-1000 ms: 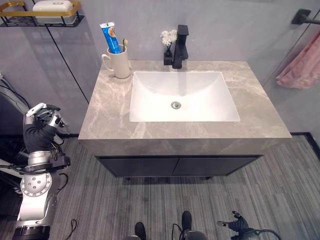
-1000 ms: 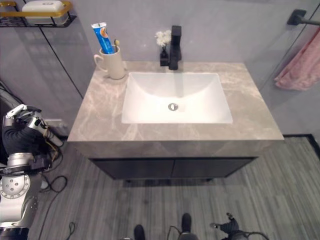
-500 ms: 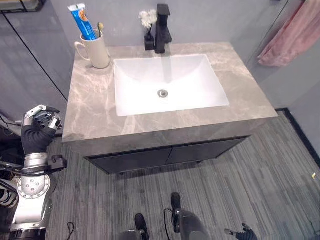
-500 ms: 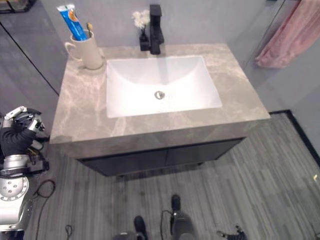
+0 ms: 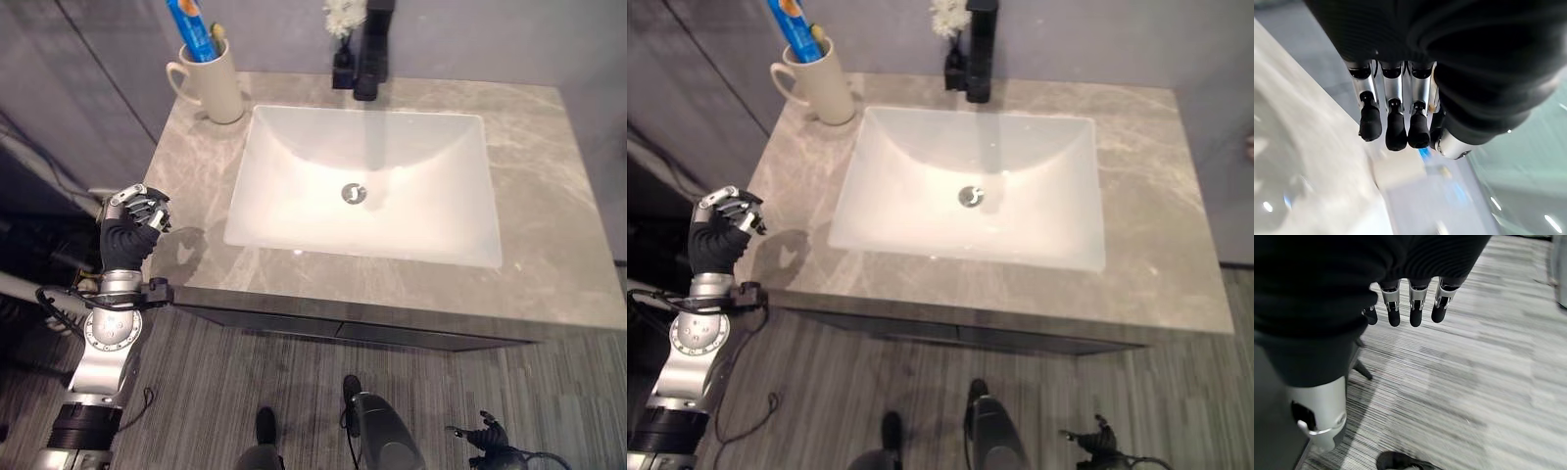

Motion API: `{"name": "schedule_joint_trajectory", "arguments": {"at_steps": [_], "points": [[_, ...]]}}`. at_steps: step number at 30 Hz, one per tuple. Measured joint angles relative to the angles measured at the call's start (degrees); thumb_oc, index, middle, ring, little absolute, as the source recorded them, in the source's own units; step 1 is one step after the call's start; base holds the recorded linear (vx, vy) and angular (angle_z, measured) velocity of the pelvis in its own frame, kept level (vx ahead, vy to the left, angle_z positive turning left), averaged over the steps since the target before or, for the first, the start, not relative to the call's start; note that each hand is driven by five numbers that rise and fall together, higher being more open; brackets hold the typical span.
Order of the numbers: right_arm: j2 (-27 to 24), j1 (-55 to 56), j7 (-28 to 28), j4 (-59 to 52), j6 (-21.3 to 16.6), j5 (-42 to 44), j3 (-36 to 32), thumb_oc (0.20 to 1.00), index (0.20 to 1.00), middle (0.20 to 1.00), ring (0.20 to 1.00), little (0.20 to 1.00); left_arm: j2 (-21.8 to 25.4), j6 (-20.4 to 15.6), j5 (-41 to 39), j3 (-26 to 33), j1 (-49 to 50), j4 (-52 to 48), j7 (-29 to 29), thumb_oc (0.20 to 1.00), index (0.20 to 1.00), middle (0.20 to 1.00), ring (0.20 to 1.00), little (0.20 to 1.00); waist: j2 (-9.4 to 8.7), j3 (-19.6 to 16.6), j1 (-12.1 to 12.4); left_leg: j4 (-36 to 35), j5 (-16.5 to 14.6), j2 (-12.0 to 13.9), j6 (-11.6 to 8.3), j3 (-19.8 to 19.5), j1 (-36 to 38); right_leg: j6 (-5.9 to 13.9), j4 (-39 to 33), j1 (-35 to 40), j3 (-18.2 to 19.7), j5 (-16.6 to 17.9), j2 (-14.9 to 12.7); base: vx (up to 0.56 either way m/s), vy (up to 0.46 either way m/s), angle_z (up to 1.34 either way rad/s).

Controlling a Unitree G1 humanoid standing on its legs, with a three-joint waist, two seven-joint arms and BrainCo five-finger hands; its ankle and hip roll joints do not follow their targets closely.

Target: Put brush and paste in cup on sink, flatten towel.

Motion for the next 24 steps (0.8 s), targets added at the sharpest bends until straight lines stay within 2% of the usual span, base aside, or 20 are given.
{"name": "schedule_joint_trajectory", "arguments": {"at_steps": [1, 2, 3, 4, 6, 9, 12, 17, 18, 19, 20, 21, 24], "points": [[0.6, 0.1, -0.8, -0.7, -0.3, 1.0, -0.6, 1.000, 1.000, 1.000, 1.000, 1.000, 0.1, -0.2, 0.0, -0.8, -1.9, -0.1, 1.1, 0.200, 0.200, 0.200, 0.200, 0.200, -0.63, -1.4, -0.8, -1.2, 1.4, -0.3, 1.95, 4.4, -1.6, 0.60, -5.3, 0.2, -0.7, -0.8, -1.5, -0.03, -0.059, 1.44], [1.0, -1.1, -1.1, -0.9, -0.7, 1.2, -1.8, 1.000, 1.000, 1.000, 1.000, 1.000, 0.2, -0.2, 0.0, -0.8, -2.3, 0.0, 1.7, 0.200, 0.200, 0.200, 0.200, 0.200, -0.40, -1.5, -0.5, 0.2, -0.8, 0.1, 0.73, 8.3, -1.6, -0.80, -6.0, -0.1, -1.4, 0.7, -1.2, -0.01, -0.058, 1.15], [0.5, -1.5, -1.5, -2.5, -1.4, 1.5, -1.7, 1.000, 1.000, 1.000, 1.000, 1.000, 1.3, 0.1, 0.6, -2.8, -4.8, 2.2, 2.8, 0.200, 0.200, 0.200, 0.200, 0.200, 0.18, -1.4, -1.0, 1.8, -1.5, 0.5, -0.35, 16.0, 0.2, -1.37, -6.5, -0.1, -2.8, 1.5, -1.3, 0.02, -0.001, 0.63], [0.2, -1.8, -1.7, -3.2, -1.5, 1.7, -1.8, 1.000, 1.000, 1.000, 1.000, 1.000, 2.5, 0.2, 0.9, -4.4, -6.8, 3.7, 2.9, 0.200, 0.200, 0.200, 0.200, 0.200, 0.55, -1.4, -2.0, 1.2, -1.4, 0.2, -0.55, 18.9, 1.8, -1.23, -6.9, -0.2, -3.7, 1.8, -1.6, 0.04, -0.005, 0.59], [0.5, -3.6, -2.4, -2.8, -1.5, 2.0, -0.8, 1.000, 1.000, 1.000, 1.000, 1.000, 5.3, 0.5, 2.9, -5.3, -11.5, 7.9, 4.2, 0.200, 0.200, 0.200, 0.200, 0.200, 1.14, -1.1, -2.6, -1.6, -1.7, -0.4, -1.32, 20.0, 5.5, -0.55, -9.1, -0.3, -3.9, 3.4, -0.4, 0.03, 0.000, 0.09], [0.3, -3.5, -2.6, -1.1, -1.2, 2.0, -0.1, 1.000, 1.000, 1.000, 1.000, 1.000, 5.5, 1.9, 3.6, -5.2, -14.2, 10.9, 5.8, 0.200, 0.200, 0.200, 0.200, 0.200, 2.35, -0.7, -3.4, -1.6, -2.8, 0.0, -2.97, 20.7, 5.5, 1.25, -11.1, -0.3, -3.3, 4.1, 0.3, 0.03, 0.025, -0.20], [0.1, -3.3, -2.6, 2.1, -0.4, 1.8, 0.1, 1.000, 1.000, 1.000, 1.000, 1.000, 7.5, 2.9, 6.1, -8.8, -19.4, 17.2, 6.2, 0.200, 0.200, 0.200, 0.200, 0.200, 4.09, -0.2, -3.7, -1.6, -5.9, 0.2, -5.29, 21.8, 5.0, 1.90, -11.2, -1.8, -2.2, 5.3, 0.8, 0.00, 0.049, -0.25], [-0.3, -1.8, -2.2, 5.0, 0.3, 0.8, 0.5, 1.000, 1.000, 1.000, 1.000, 1.000, 10.8, 6.4, 10.4, -14.7, -26.9, 31.5, 6.3, 0.200, 0.200, 0.200, 0.200, 0.200, 4.00, -0.2, -5.2, -1.7, -6.4, -2.2, -4.15, 23.9, 4.9, 3.42, -12.5, -2.7, 0.7, 7.5, -0.5, -0.01, 0.050, -0.24], [-0.4, -1.5, -2.1, 5.9, 0.3, 0.7, 0.5, 1.000, 1.000, 1.000, 1.000, 1.000, 12.2, 7.4, 12.7, -17.1, -29.9, 36.3, 6.4, 0.200, 0.200, 0.200, 0.200, 0.200, 4.01, -0.2, -5.9, -1.7, -6.4, -2.5, -4.07, 24.8, 4.8, 3.55, -13.7, -2.7, 1.4, 9.0, -0.6, -0.04, 0.040, -0.30], [-0.5, -1.4, -2.0, 5.9, 0.5, 0.7, 0.5, 1.000, 1.000, 1.000, 1.000, 1.000, 12.7, 8.2, 13.4, -17.7, -30.8, 37.1, 6.5, 0.200, 0.200, 0.200, 0.200, 0.200, 4.01, -0.2, -6.0, -1.6, -6.2, -2.6, -3.82, 25.0, 4.7, 3.38, -14.2, -2.6, 1.5, 9.6, -0.6, -0.05, 0.038, -0.23], [-0.6, -1.1, -2.0, 7.0, 0.4, 0.8, 2.4, 1.000, 1.000, 1.000, 1.000, 1.000, 12.8, 9.0, 15.9, -22.0, -36.2, 41.7, 6.3, 0.200, 0.200, 0.200, 0.200, 0.200, 3.61, 0.0, -6.4, -1.6, -6.2, -2.9, -3.80, 24.9, 4.7, 2.75, -15.5, -2.0, 1.9, 11.1, -0.5, -0.05, 0.040, -0.12], [-0.5, -1.2, -1.8, 7.2, 0.5, 0.7, 2.8, 1.000, 1.000, 1.000, 1.000, 1.000, 12.9, 9.1, 16.1, -24.3, -38.8, 43.7, 6.4, 0.200, 0.200, 0.200, 0.200, 0.200, 3.35, 0.2, -6.3, -1.6, -6.3, -3.0, -3.77, 24.9, 4.7, 2.77, -15.5, -2.0, 1.9, 11.2, -0.6, -0.03, 0.014, -0.09], [-0.8, -1.2, -1.4, 7.4, 0.4, 0.7, 2.8, 1.000, 1.000, 1.000, 1.000, 1.000, 13.6, 9.1, 18.7, -25.6, -40.7, 43.7, 6.1, 0.200, 0.200, 0.200, 0.200, 0.200, 3.16, 0.3, -6.5, -1.6, -6.3, -3.1, -3.63, 24.9, 4.9, 2.82, -15.8, -1.7, 2.1, 11.3, -0.7, -0.01, 0.008, -0.05]]}}
